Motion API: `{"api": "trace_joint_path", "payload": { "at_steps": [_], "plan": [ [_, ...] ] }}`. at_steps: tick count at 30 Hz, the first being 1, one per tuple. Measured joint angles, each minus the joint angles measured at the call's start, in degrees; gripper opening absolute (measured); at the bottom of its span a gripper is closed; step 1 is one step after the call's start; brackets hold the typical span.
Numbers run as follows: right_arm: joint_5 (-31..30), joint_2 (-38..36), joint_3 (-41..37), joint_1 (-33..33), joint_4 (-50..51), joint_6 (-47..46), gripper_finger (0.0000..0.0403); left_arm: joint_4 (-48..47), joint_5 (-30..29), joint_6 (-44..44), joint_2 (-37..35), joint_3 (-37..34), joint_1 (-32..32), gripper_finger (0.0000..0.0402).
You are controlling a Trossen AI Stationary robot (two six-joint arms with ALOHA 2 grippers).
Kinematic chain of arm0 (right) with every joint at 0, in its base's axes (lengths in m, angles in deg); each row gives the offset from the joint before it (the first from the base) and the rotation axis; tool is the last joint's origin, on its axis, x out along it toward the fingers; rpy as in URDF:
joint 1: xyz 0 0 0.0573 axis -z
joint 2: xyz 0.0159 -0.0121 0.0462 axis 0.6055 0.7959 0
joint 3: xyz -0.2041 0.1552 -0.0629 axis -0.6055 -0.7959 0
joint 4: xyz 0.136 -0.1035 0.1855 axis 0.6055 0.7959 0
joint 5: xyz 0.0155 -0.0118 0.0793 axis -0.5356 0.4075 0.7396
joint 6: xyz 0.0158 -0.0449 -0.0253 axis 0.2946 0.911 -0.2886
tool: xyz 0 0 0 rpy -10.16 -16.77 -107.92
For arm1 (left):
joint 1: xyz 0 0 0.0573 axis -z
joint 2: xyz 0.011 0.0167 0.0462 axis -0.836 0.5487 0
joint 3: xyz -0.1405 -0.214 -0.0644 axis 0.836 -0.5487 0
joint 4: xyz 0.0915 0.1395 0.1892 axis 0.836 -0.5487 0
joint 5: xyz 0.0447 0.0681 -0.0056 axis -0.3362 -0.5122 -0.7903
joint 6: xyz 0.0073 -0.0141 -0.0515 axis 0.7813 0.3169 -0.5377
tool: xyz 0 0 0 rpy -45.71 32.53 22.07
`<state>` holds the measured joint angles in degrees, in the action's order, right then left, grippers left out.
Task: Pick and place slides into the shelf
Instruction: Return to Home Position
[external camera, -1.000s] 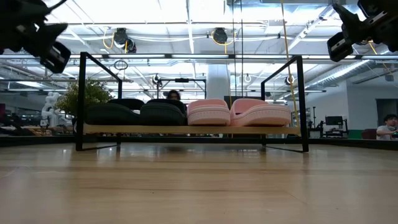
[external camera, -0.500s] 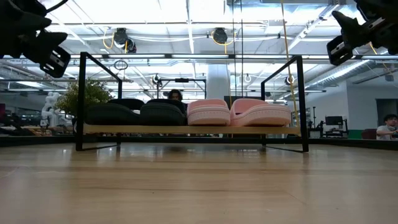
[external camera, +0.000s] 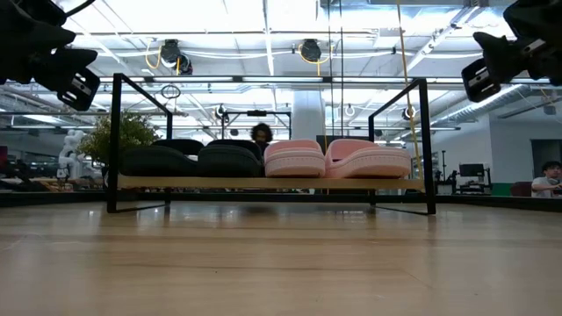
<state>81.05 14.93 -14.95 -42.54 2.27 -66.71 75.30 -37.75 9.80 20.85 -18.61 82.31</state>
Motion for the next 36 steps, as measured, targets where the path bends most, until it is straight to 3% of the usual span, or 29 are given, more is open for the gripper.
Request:
{"api": "trace_joint_path", "payload": {
  "at_steps": [7,17,36],
  "plan": [
    [-2.87,-0.02,-1.50,0.00,-1.11,1.37,0.0135,0.05,-0.02,-0.42,0.00,0.00,0.01,0.0118],
    [-2.93,0.00,-1.76,0.00,-1.02,-1.67,0.0135,0.10,-0.02,-10.60,0.00,0.00,0.02,0.0118],
    [-2.88,0.00,-1.93,0.00,-1.02,-1.67,0.0135,0.11,-0.02,-10.20,0.00,0.00,0.02,0.0118]
  ]
}}
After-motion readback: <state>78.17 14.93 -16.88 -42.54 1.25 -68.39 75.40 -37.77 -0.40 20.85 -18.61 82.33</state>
